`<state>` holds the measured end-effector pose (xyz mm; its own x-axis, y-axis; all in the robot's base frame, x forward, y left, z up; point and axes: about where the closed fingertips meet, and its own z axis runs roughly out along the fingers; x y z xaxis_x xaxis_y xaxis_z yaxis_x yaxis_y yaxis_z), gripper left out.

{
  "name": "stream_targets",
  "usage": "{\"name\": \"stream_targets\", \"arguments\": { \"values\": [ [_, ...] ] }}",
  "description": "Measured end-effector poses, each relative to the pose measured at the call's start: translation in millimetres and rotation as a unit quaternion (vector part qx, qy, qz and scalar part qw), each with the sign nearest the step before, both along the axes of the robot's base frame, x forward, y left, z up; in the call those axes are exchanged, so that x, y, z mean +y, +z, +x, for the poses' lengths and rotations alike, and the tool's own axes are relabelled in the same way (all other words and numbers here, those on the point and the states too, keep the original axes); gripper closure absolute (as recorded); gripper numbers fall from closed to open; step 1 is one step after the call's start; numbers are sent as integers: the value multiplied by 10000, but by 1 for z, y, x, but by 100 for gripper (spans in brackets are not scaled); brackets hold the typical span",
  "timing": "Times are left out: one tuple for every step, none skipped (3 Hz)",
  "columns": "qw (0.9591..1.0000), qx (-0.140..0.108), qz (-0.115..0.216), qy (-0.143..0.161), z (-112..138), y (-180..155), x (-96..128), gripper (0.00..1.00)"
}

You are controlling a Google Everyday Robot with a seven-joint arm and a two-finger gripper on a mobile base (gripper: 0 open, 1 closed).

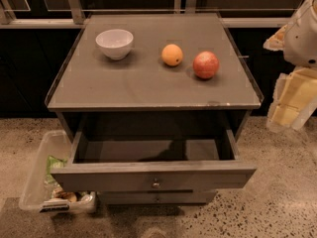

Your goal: Close top drawer

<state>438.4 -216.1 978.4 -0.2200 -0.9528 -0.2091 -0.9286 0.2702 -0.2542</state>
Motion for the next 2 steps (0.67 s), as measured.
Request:
{"name": "stream_targets", "arguments": {
  "values": [
    [10000, 0, 0, 0, 0, 0, 0, 0],
    [9999, -5, 170, 21, -7, -7, 0, 0]
  ]
}}
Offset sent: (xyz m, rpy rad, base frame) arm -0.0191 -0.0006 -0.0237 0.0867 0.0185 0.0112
